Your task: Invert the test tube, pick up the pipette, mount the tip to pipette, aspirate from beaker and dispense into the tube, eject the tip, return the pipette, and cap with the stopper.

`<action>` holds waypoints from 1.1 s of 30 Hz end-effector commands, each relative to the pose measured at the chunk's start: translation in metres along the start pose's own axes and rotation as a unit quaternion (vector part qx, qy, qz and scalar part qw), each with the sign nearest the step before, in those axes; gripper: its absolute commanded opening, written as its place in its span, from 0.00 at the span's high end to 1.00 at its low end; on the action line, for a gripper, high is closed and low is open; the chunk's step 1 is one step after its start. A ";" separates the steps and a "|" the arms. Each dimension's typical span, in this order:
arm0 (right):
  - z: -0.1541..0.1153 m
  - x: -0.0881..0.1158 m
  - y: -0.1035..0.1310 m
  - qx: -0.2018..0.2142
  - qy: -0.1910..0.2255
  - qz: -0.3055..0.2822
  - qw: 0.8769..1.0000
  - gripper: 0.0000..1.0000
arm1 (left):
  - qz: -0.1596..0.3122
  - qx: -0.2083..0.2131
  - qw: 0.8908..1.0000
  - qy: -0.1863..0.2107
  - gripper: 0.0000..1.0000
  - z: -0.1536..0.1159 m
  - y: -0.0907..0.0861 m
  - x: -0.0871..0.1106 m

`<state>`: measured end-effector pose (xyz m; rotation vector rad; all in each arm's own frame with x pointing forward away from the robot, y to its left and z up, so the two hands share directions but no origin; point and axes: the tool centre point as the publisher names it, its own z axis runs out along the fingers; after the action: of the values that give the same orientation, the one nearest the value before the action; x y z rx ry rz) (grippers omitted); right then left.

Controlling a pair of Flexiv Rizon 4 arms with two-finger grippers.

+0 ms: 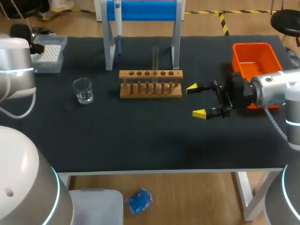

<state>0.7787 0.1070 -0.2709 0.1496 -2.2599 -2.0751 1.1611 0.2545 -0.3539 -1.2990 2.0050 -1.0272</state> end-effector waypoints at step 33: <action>0.000 0.001 0.000 0.000 0.000 0.000 1.000 0.00 | 0.015 0.007 1.000 -0.019 1.00 0.014 0.006 -0.004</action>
<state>0.7788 0.1070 -0.2709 0.1496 -2.2595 -2.0751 1.1682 0.2564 -0.3633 -1.2691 1.9819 -0.9972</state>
